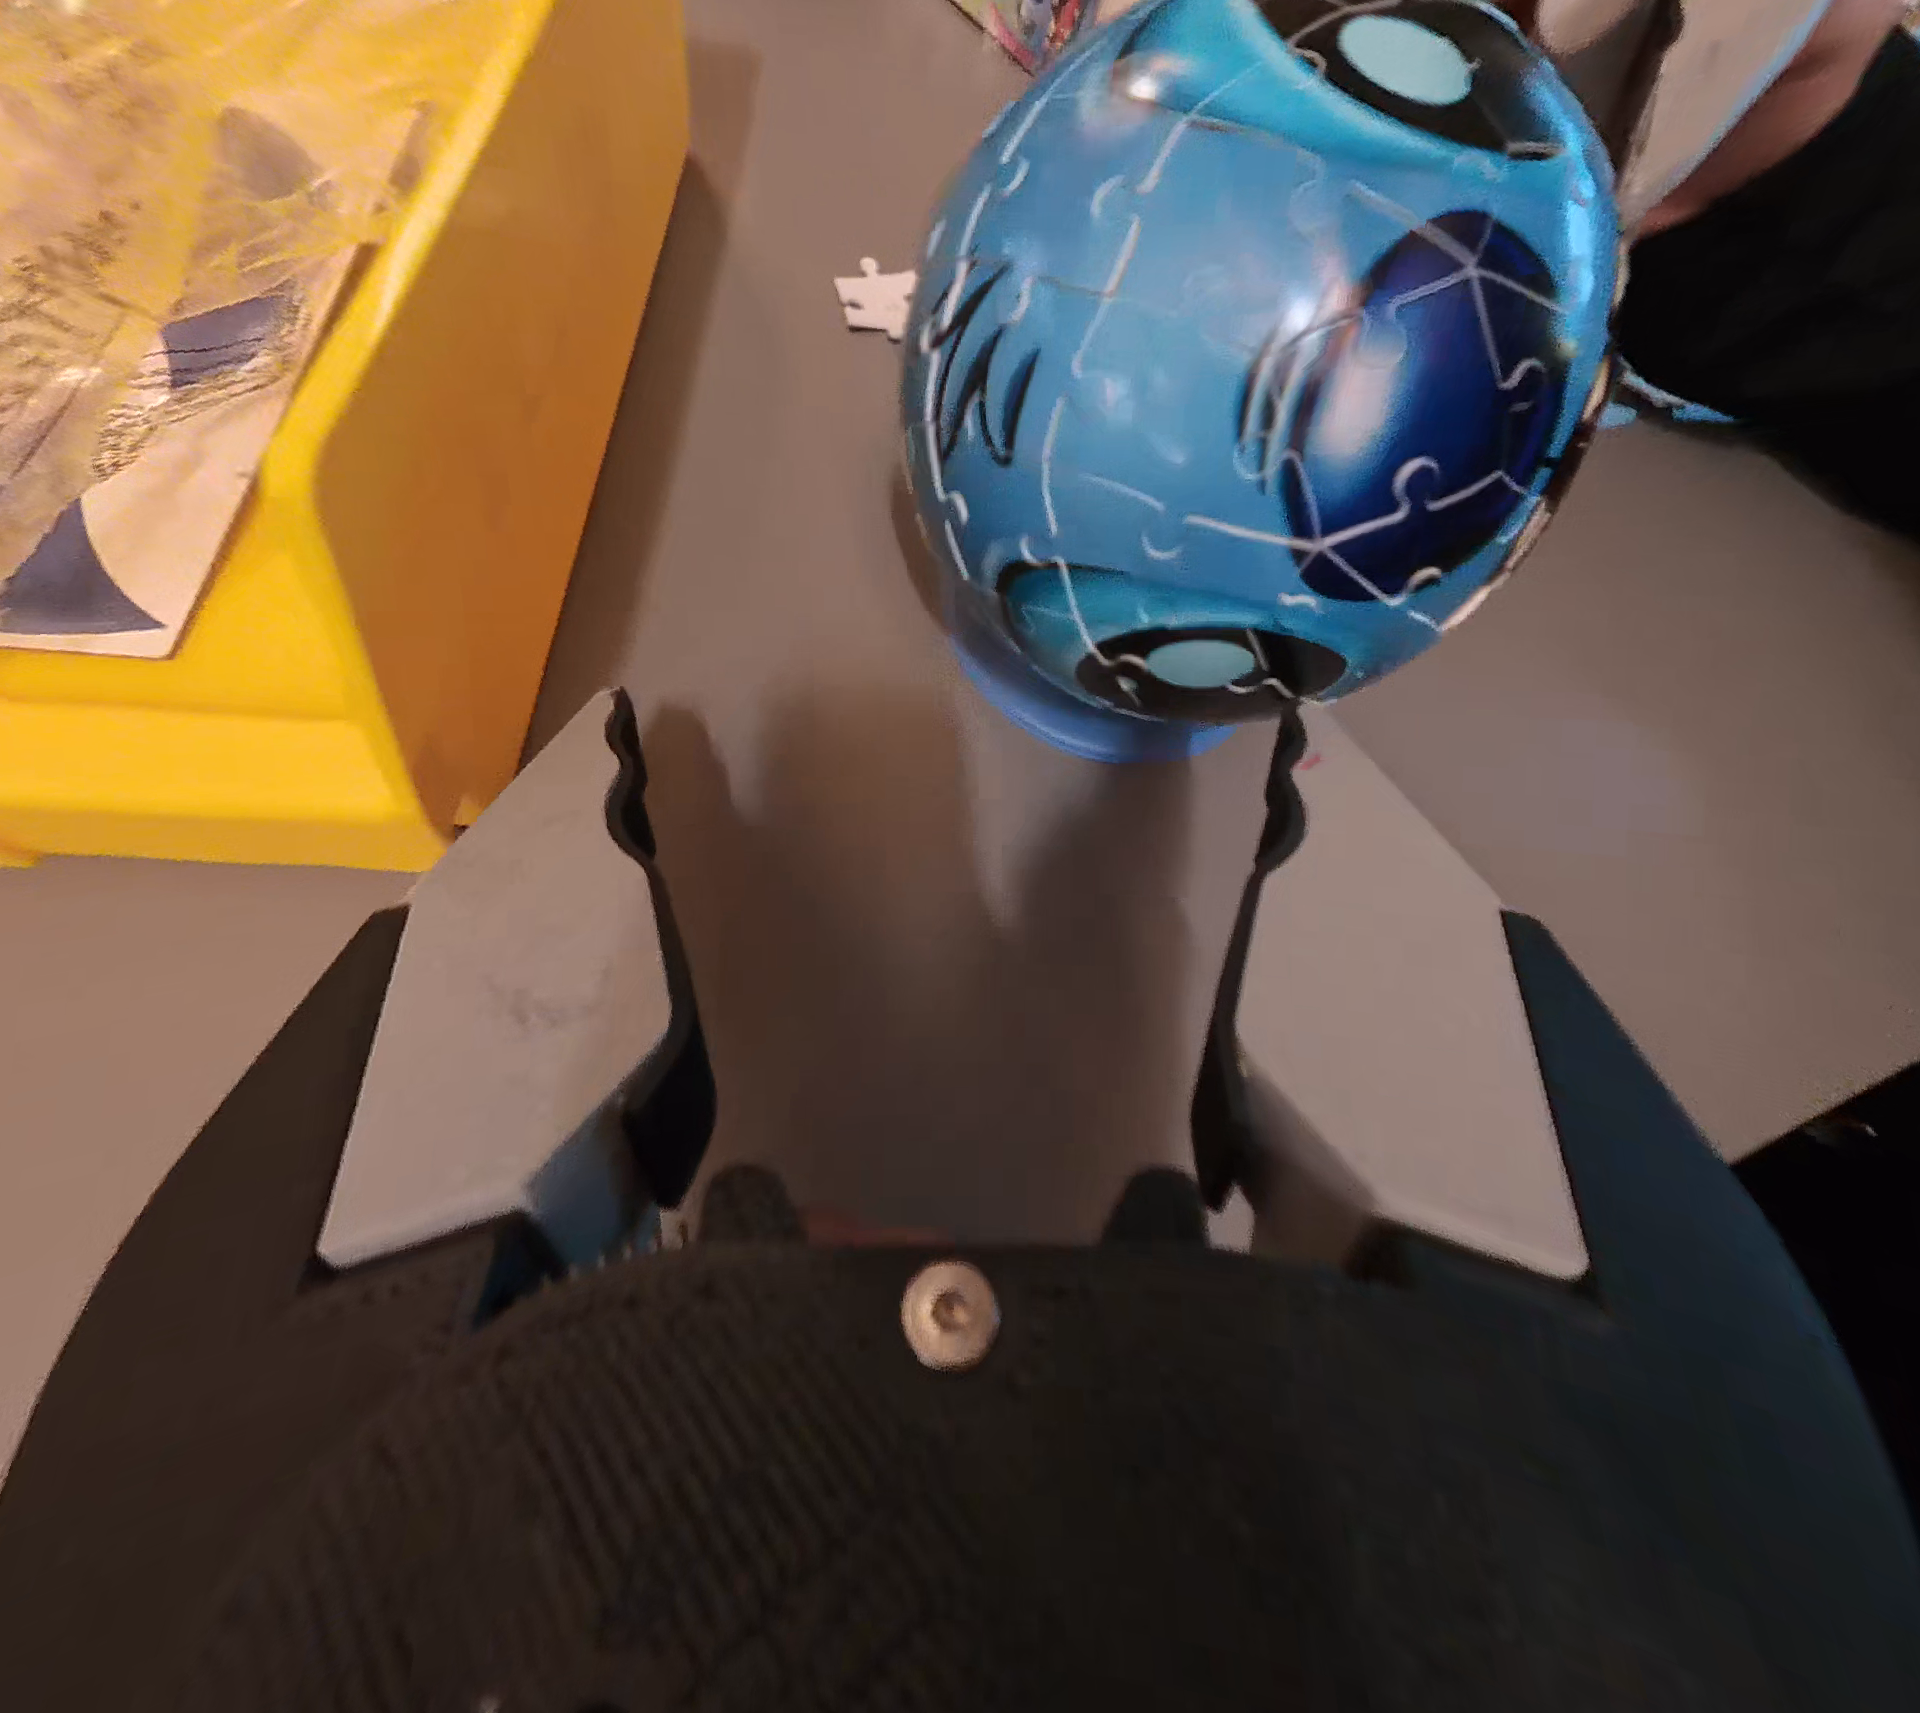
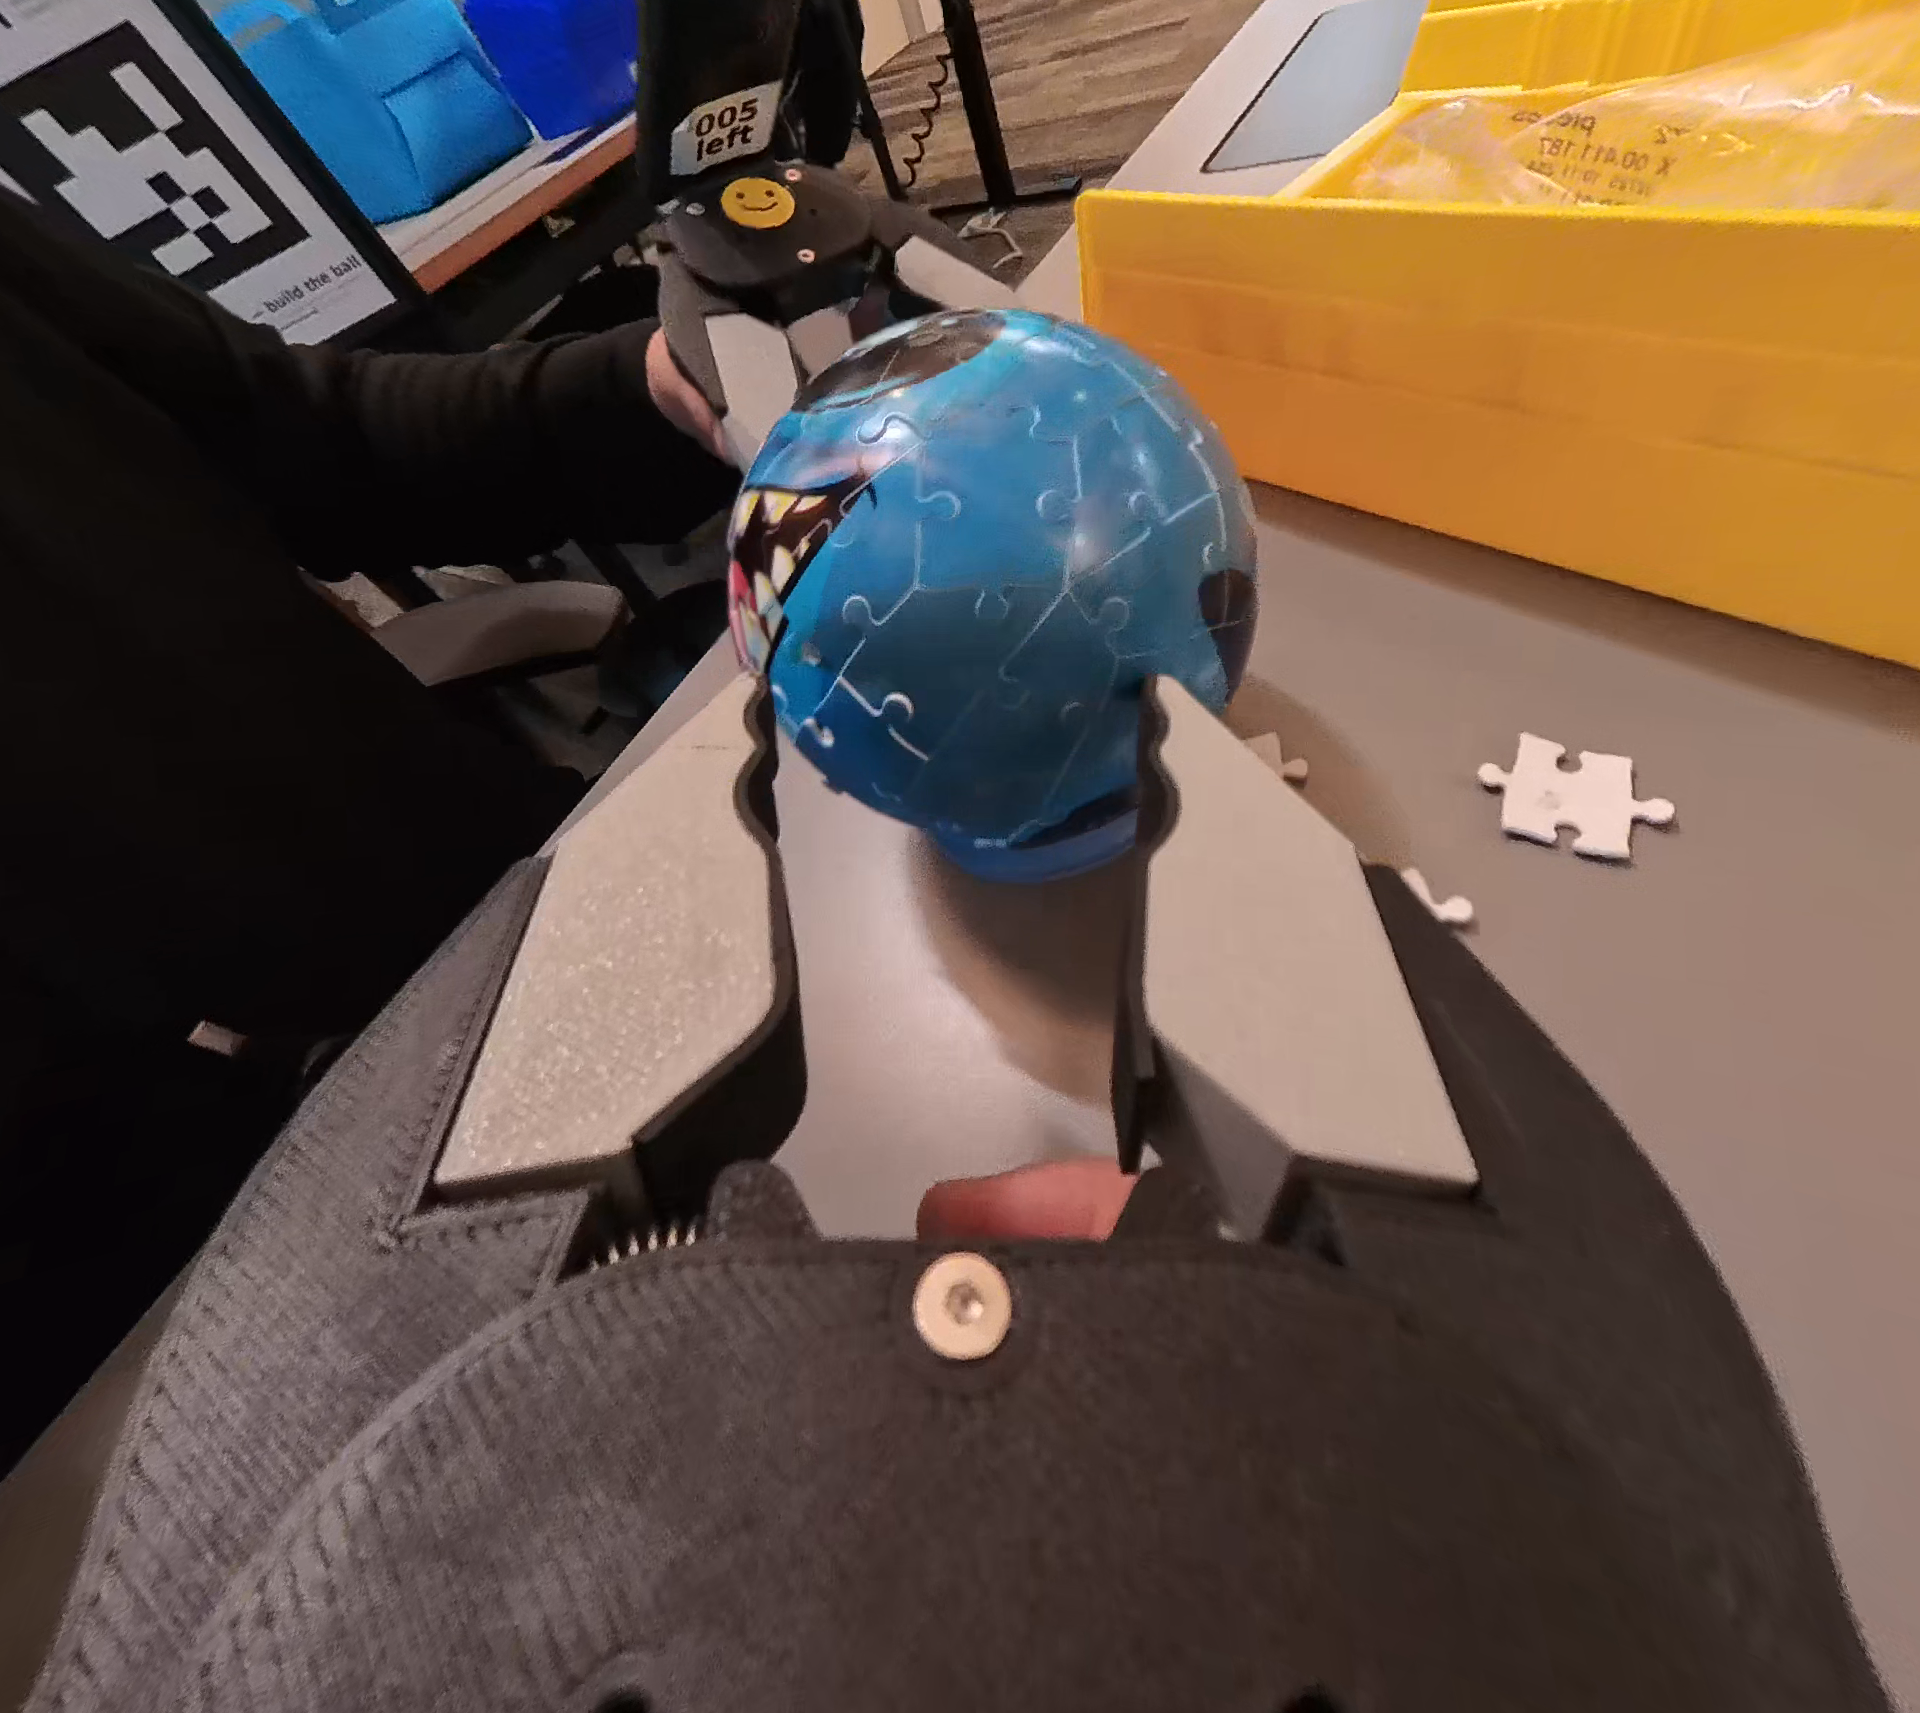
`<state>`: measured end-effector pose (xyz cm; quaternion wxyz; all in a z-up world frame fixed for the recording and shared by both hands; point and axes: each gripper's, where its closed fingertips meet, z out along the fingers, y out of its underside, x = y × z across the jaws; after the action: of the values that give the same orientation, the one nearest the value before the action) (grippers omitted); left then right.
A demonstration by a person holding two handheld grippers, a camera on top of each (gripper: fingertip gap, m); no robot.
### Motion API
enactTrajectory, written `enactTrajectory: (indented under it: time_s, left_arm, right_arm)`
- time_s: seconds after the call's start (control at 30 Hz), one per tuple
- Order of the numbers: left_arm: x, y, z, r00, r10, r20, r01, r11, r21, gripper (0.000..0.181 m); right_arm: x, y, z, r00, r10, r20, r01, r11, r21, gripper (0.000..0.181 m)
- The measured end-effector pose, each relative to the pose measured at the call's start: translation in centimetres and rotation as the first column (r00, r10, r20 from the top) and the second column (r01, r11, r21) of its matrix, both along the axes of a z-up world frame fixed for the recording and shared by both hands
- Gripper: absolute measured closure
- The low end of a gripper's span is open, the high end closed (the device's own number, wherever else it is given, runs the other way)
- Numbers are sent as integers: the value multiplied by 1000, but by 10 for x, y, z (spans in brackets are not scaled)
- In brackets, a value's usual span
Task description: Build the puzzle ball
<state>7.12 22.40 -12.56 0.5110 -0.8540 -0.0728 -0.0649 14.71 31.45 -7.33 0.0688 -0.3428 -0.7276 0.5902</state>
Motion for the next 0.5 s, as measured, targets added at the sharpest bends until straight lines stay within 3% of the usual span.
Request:
enactTrajectory:
  time_s: [0.17,0.27,0.4,0.5]
  left_arm:
    - [-9,-14,-1,998,47,43,-47,999,8,67]
    - [0,-29,1,999,22,38,-22,1000,14,80]
    - [47,-49,-3,981,-194,18,195,981,-26,100]
    - [89,-54,-10,932,-344,-115,337,938,-82,114]
  right_arm:
    - [10,23,9,986,-155,-52,157,987,24,113]
    - [25,55,-1,946,-319,-60,324,934,149,125]
    - [68,75,-39,927,-373,-29,358,860,363,132]
    - [88,84,-67,909,-417,-12,373,800,470,133]
